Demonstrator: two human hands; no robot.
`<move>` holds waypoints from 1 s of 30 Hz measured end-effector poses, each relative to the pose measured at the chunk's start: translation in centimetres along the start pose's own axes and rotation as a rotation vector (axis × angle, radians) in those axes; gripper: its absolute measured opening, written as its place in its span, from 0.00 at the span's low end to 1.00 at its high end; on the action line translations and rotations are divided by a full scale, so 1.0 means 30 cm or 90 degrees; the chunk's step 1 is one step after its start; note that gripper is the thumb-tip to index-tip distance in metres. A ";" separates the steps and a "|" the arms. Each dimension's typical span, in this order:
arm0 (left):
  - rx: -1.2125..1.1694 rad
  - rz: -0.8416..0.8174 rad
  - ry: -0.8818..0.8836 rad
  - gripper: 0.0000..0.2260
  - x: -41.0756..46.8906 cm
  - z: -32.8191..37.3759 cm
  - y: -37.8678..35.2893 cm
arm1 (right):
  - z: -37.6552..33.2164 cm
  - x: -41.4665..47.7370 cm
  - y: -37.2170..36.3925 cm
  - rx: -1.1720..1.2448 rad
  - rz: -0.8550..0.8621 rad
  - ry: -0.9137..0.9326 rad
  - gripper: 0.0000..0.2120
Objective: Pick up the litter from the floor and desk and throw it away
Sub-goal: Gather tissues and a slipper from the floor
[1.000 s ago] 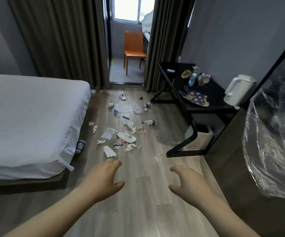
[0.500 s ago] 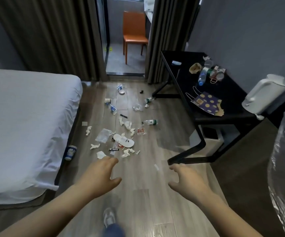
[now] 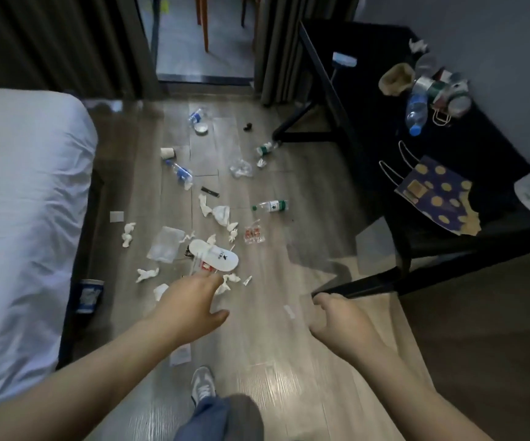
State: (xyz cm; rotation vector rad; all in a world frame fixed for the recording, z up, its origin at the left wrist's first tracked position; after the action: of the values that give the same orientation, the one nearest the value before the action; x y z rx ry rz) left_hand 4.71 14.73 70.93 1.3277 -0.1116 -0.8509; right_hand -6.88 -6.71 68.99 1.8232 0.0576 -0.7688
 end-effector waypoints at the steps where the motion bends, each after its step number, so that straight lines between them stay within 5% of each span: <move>1: -0.006 -0.005 0.000 0.24 0.061 -0.015 -0.004 | 0.007 0.060 -0.003 0.005 -0.005 -0.004 0.20; 14: -0.062 -0.059 0.076 0.21 0.667 -0.189 -0.476 | 0.195 0.805 -0.358 -0.005 -0.088 0.018 0.23; 30: -0.020 -0.066 0.051 0.21 1.270 -0.509 -1.651 | 0.484 1.568 -1.443 -0.155 -0.169 0.142 0.23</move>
State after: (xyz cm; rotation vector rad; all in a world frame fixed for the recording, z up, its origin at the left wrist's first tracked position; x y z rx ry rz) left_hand 15.82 4.42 8.42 1.3447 0.0340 -0.8826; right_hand 6.26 -17.06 5.60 1.6783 0.5253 -0.7042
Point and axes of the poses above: each hand's wrist, its own x-axis towards the middle knuckle, its own y-axis out of the back of the hand, z = x × y, the point moved 9 cm from there along x, towards the middle knuckle, and after that the axes turned 3 degrees about -z, right-handed, at the moved point
